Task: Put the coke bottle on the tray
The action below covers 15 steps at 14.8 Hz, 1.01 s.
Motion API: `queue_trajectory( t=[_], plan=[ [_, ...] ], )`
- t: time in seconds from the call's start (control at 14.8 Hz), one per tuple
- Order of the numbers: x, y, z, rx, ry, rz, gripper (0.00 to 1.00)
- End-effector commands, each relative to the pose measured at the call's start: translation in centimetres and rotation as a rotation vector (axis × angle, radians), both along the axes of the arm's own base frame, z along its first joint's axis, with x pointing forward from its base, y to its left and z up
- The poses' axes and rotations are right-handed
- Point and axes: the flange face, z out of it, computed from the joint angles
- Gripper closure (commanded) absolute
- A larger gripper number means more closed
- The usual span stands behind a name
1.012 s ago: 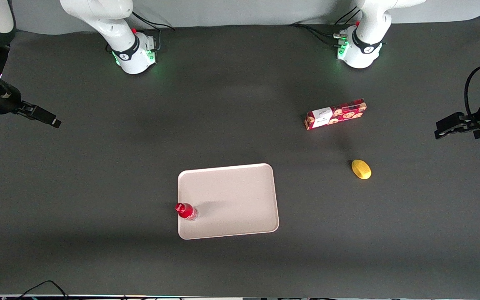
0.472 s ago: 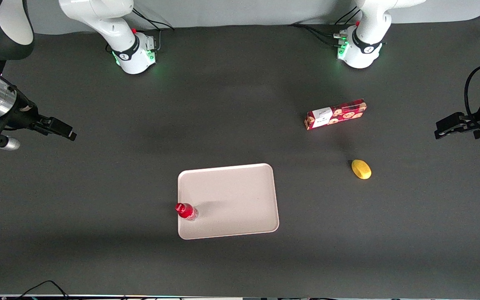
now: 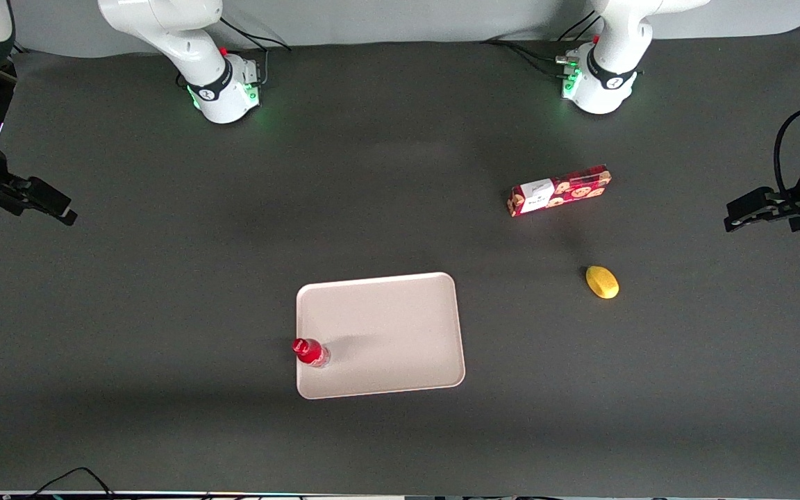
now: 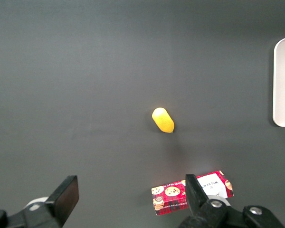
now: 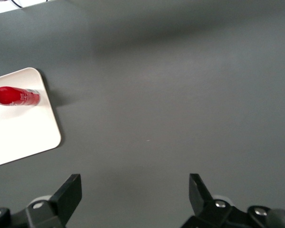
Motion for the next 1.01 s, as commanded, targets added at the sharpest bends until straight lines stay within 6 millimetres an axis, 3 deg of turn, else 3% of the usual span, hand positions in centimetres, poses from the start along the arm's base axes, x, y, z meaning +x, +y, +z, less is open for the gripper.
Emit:
queue_trajectory(
  t=[0.0,0.54,0.67,0.94],
  plan=[
    [0.4,-1.0,2.1,-0.001,-0.023,0.036,0.00],
    [0.4,0.6,6.3,0.045,0.000,0.090,0.00],
    [0.7,0.7,5.8,0.050,0.012,0.092,0.00],
    [2.0,0.8,1.9,0.051,0.061,0.093,0.00]
  ],
)
